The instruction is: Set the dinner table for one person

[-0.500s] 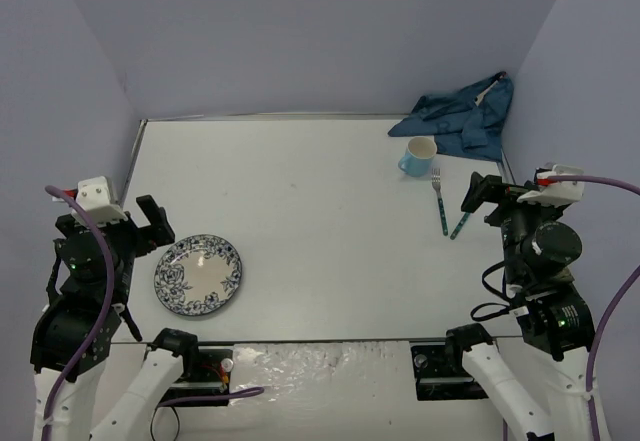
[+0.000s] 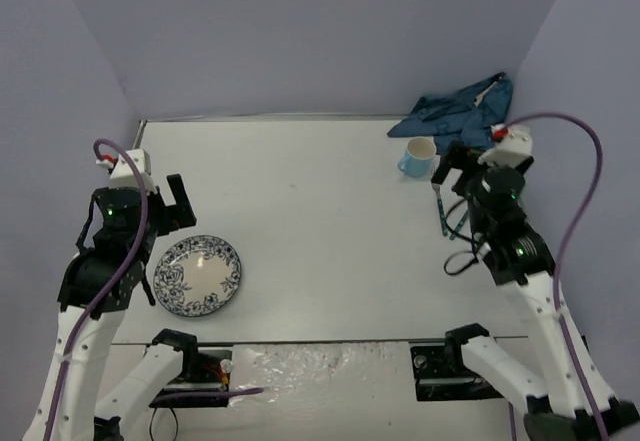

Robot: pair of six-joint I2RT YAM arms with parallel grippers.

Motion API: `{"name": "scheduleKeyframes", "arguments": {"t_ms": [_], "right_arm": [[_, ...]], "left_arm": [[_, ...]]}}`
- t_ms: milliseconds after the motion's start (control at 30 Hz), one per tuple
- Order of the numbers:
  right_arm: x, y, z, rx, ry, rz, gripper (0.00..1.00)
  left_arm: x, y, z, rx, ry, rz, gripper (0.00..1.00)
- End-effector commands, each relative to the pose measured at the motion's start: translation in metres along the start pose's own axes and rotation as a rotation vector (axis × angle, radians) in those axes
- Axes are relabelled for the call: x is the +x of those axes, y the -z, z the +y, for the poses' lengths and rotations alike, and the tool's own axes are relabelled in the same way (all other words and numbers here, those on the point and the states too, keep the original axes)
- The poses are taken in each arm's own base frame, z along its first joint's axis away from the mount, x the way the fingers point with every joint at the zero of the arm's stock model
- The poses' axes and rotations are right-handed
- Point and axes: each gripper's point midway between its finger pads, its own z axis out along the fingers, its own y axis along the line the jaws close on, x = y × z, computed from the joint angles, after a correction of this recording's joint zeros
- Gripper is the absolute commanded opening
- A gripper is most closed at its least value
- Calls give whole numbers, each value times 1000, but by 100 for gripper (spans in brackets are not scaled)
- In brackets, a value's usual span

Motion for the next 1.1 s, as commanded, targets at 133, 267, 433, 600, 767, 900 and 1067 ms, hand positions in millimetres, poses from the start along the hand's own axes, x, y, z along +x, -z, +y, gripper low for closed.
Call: {"name": "scheduleKeyframes", "arguments": {"t_ms": [133,267,433,600,767,900,1067], "right_arm": [[4,-145,-5,125,-74,81,100],[15,-212,-53,200,-89,127,100],[68,-283,-93,213,-96,238,100],[102,-335,-129,246,-67,269,100],[128,-378,-150,232,-44,275,100],[145,-403,-164,228,-46,264,100],[173,-423,-164,185,-40,275,100]], "left_arm": [[-13,-13,-25,84,78,-23,97],[-2,-18,-28,95,69,-25,97],[9,-23,-27,85,78,-7,97],[16,-33,-27,63,101,3,97],[18,-39,-25,42,110,5,97],[27,-49,-27,28,112,38,97],[40,-59,-32,22,128,100,97]]}}
